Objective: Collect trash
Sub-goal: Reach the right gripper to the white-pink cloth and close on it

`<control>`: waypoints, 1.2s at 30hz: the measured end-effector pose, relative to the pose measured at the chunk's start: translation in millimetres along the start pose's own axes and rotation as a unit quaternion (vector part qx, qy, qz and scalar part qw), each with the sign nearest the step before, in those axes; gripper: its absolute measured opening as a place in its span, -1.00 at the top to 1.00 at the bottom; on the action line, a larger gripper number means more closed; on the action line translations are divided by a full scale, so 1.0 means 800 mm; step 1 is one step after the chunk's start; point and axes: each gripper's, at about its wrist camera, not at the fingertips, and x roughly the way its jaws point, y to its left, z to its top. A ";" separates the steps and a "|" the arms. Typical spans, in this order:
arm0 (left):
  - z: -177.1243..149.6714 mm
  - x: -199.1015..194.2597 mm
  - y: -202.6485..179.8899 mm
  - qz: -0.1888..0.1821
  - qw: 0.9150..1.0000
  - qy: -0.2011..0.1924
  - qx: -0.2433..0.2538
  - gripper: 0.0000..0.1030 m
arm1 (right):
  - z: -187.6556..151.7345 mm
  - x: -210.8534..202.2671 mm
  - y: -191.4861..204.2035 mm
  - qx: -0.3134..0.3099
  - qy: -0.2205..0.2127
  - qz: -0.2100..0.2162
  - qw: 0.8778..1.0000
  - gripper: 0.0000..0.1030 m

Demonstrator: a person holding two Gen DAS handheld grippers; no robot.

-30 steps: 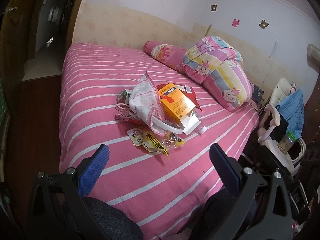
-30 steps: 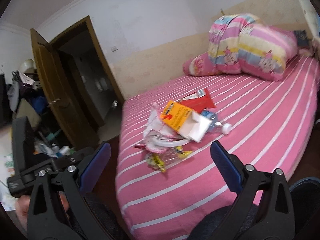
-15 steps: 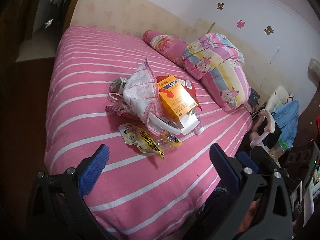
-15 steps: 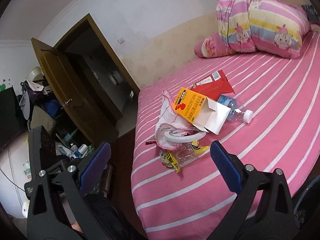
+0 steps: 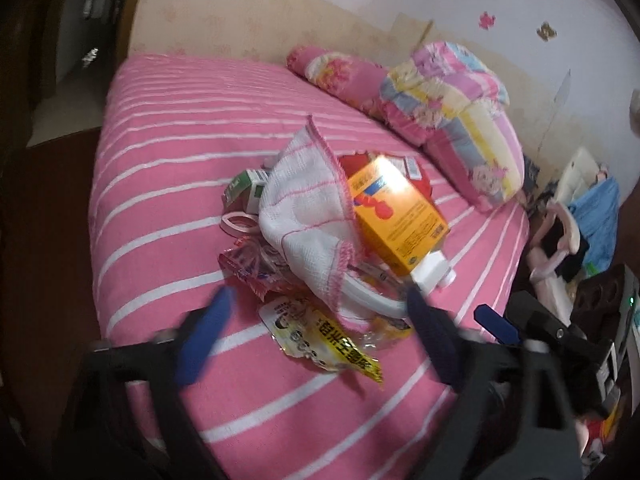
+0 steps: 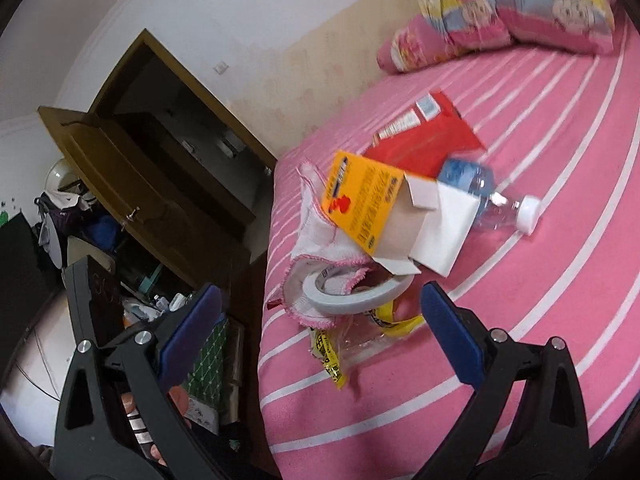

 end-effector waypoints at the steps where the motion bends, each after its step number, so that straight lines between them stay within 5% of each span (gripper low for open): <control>1: 0.002 0.008 0.003 -0.001 1.000 0.010 0.002 -0.33 | -0.001 0.004 -0.006 0.013 0.010 0.003 1.000 -0.90; 13: 0.013 0.051 -0.018 -0.003 0.997 0.033 0.069 -0.28 | 0.003 0.056 -0.057 0.116 0.075 0.020 0.990 -0.39; 26: 0.020 0.086 -0.012 -0.019 0.995 0.070 0.071 0.23 | 0.004 0.070 -0.094 0.172 0.100 0.039 0.979 0.06; 30: 0.020 0.092 -0.013 -0.023 0.994 0.076 0.076 0.37 | 0.006 0.071 -0.101 0.182 0.101 0.045 0.977 0.36; 36: 0.021 0.093 -0.008 -0.024 0.994 0.077 0.074 0.78 | 0.007 0.069 -0.094 0.170 0.094 0.047 0.980 0.48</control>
